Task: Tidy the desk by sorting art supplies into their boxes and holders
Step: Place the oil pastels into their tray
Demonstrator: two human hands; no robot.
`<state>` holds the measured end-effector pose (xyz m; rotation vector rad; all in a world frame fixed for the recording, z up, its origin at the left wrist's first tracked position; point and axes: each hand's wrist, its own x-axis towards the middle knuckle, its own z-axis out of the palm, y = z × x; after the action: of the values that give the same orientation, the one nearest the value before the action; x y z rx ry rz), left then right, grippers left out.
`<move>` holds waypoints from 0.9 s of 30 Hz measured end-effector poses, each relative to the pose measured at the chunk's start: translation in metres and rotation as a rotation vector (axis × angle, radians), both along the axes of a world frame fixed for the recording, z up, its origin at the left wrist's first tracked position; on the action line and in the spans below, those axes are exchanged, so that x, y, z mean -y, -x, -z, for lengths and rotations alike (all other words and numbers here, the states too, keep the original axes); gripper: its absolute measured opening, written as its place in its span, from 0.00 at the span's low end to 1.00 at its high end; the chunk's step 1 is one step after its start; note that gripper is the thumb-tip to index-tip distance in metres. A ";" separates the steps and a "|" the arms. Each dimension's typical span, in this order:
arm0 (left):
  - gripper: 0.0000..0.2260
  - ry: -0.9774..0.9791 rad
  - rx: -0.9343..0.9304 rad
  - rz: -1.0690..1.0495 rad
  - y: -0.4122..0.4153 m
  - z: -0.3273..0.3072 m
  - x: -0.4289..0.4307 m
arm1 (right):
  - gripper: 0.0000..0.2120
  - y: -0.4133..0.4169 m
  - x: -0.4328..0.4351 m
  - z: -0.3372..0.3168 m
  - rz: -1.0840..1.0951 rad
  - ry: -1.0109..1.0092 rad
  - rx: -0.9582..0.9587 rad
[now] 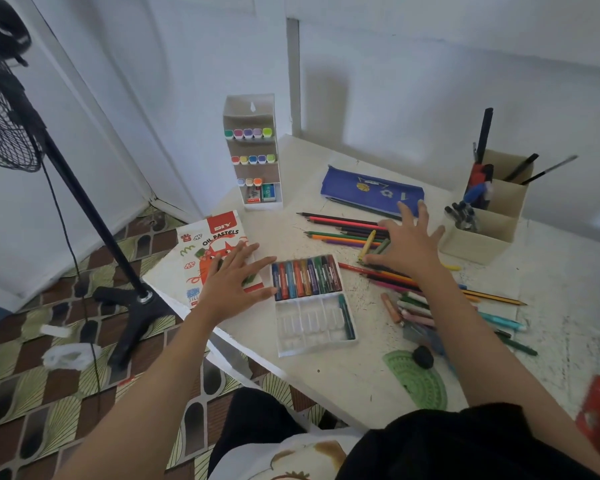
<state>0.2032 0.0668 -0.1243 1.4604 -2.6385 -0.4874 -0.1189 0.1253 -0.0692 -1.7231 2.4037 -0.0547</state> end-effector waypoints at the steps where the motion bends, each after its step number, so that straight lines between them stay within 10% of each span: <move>1: 0.30 0.000 -0.004 -0.002 0.000 -0.001 0.000 | 0.39 0.000 0.003 0.002 -0.002 -0.010 0.002; 27: 0.34 0.031 -0.063 0.003 -0.001 0.001 -0.001 | 0.34 -0.057 -0.082 0.014 -0.211 0.101 0.147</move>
<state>0.2039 0.0674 -0.1257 1.4086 -2.5888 -0.4823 -0.0623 0.2073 -0.0832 -1.9341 2.1371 -0.2676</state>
